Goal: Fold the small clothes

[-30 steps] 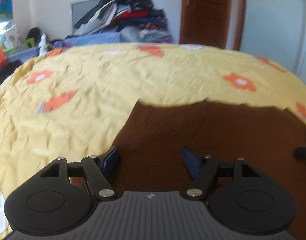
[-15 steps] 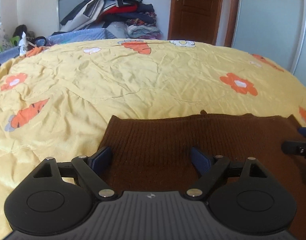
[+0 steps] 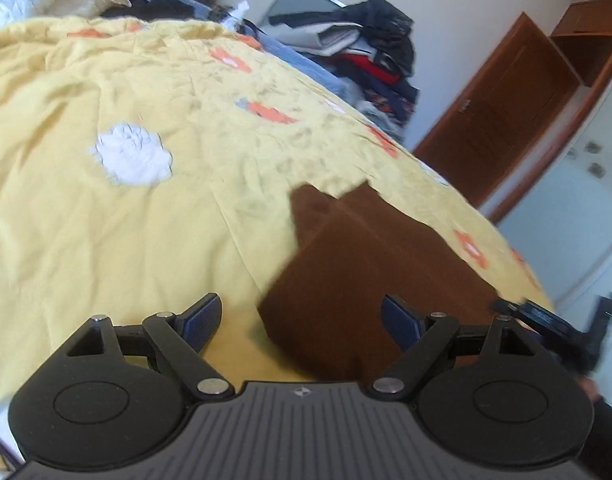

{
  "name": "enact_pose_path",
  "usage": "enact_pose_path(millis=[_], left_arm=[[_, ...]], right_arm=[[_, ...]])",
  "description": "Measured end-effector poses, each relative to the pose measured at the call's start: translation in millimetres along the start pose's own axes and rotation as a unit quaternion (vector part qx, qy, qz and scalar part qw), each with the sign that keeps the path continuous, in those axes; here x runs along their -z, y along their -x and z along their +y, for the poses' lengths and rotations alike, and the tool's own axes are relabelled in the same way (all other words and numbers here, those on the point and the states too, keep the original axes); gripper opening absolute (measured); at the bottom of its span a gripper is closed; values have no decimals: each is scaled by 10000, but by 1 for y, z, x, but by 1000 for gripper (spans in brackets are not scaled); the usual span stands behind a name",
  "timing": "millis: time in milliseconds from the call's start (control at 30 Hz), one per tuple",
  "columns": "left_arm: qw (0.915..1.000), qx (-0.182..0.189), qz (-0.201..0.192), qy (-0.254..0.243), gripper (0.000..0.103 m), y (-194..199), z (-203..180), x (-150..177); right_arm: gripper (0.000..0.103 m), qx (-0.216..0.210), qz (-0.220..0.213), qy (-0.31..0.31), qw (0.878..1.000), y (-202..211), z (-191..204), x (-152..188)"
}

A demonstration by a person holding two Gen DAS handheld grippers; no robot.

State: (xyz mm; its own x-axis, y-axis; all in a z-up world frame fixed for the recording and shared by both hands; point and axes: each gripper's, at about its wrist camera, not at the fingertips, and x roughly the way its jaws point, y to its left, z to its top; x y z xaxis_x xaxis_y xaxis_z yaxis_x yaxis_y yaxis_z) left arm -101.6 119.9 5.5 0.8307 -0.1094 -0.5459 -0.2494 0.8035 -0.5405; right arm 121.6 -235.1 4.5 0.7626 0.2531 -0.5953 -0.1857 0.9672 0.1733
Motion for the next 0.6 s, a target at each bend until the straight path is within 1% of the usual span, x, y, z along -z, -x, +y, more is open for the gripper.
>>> enact_pose_path(millis=[67, 133, 167, 233, 267, 300, 333, 367, 400, 433, 467, 500, 533, 600], left_arm=[[9990, 352, 237, 171, 88, -7, -3, 1], [9971, 521, 322, 455, 88, -17, -7, -1], [9953, 576, 327, 712, 87, -24, -5, -4], [9877, 621, 322, 1398, 86, -34, 2, -12], [9833, 605, 356, 1678, 74, -39, 5, -16], [9803, 516, 429, 1856, 48, -43, 8, -17], [9787, 383, 543, 1941, 40, -49, 9, -19], [9794, 307, 574, 1913, 33, -52, 8, -20], [9814, 219, 590, 1813, 32, -54, 5, -21], [9842, 71, 596, 1665, 26, -55, 1, -22], [9878, -132, 597, 1432, 18, -55, -6, -23], [9910, -297, 573, 1172, 17, -55, -15, -24], [9935, -428, 536, 906, 13, -55, -26, -25], [9975, -549, 379, 236, 12, -53, -56, -29]], right_arm=[[103, -21, -23, -42, 10000, 1, -1, 1], [103, -29, -43, -72, 10000, 2, -1, 2], [103, -32, -50, -84, 9999, 2, -1, 2], [103, -33, -73, -119, 9999, 4, -1, 3], [103, -42, -86, -142, 9999, 4, -2, 3], [103, -52, -99, -167, 9998, 5, -2, 4], [103, -69, -115, -204, 9997, 6, -3, 4], [103, -88, -126, -230, 9996, 7, -4, 4], [103, -108, -138, -256, 9995, 7, -4, 4], [103, -130, -148, -282, 9994, 8, -5, 4], [103, -159, -160, -315, 9992, 8, -6, 4], [103, -182, -169, -349, 9991, 8, -7, 4], [103, -220, -180, -411, 9987, 9, -9, 4], [103, -398, -236, -688, 9966, 13, -17, 2]])
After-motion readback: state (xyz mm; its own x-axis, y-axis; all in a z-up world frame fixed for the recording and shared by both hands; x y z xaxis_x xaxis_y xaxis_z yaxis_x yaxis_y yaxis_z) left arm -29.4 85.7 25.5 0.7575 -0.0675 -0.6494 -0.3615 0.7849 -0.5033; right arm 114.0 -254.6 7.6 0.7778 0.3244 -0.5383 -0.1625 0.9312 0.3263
